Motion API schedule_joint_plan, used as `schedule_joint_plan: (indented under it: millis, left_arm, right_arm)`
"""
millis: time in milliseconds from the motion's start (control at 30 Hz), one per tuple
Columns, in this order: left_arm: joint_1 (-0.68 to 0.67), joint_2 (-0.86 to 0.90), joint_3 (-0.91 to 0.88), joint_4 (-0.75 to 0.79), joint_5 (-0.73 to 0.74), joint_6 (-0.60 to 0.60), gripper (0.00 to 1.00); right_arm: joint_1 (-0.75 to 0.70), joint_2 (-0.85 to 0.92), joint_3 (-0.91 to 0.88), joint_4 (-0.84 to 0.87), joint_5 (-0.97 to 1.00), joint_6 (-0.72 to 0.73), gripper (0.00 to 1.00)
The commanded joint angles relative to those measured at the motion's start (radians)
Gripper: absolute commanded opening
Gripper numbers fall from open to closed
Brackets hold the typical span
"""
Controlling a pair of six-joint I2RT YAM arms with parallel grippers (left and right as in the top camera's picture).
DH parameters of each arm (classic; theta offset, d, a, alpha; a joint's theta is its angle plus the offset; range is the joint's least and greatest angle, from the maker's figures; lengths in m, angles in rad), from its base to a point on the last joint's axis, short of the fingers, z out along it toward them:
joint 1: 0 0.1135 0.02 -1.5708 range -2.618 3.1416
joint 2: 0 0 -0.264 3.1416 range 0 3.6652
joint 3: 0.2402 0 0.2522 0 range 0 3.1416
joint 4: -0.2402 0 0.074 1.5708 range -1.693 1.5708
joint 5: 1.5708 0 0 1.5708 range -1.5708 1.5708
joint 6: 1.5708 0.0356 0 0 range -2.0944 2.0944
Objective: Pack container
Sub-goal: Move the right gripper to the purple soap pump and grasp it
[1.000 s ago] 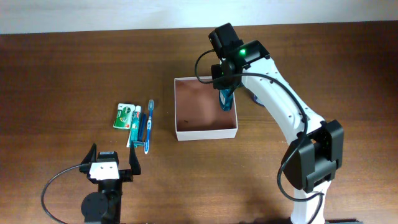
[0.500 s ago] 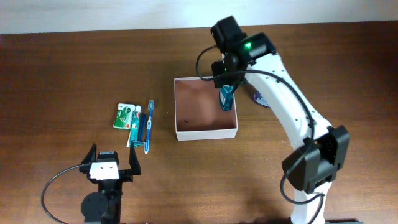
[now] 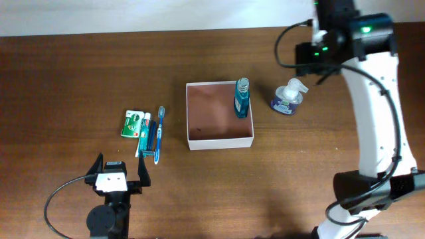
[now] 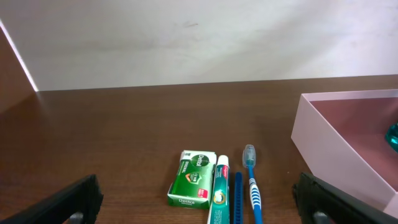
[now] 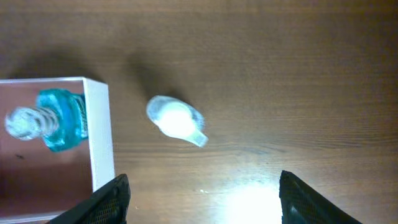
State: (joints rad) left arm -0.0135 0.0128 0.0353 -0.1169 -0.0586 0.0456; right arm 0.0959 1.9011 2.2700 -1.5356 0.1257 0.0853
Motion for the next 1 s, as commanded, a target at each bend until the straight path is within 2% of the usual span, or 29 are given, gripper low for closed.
schedule_joint_plan:
  millis: [0, 33, 167, 267, 300, 633, 767, 967]
  left_arm:
    - [-0.004, -0.005, -0.008, 0.000, 0.011, 0.016, 0.99]
    - [-0.004, -0.005, -0.008, 0.000, 0.011, 0.016, 1.00]
    - [-0.004, -0.005, -0.008, 0.000, 0.011, 0.016, 0.99]
    - [-0.004, -0.005, -0.008, 0.000, 0.011, 0.016, 0.99]
    - [-0.004, -0.005, -0.008, 0.000, 0.011, 0.016, 0.99]
    - [-0.004, -0.005, -0.008, 0.000, 0.011, 0.016, 0.99]
    - [-0.004, -0.005, -0.008, 0.000, 0.011, 0.016, 0.99]
    - [-0.004, -0.005, -0.008, 0.000, 0.011, 0.016, 0.99]
  right_arm:
    - [-0.053, 0.004, -0.008, -0.017, -0.167, -0.188, 0.74]
    - [-0.070, 0.004, -0.016, -0.024, -0.189, -0.257, 0.74]
    - [-0.083, 0.005, -0.056, -0.020, -0.202, -0.349, 0.72]
    - [-0.082, 0.006, -0.115, -0.004, -0.223, -0.427, 0.59]
    - [-0.082, 0.006, -0.125, 0.003, -0.228, -0.434, 0.58]
    - [-0.072, 0.011, -0.246, 0.133, -0.228, -0.499, 0.60]
    - [-0.069, 0.018, -0.283, 0.177, -0.228, -0.527, 0.69]
    - [-0.068, 0.043, -0.285, 0.209, -0.255, -0.560, 0.70]
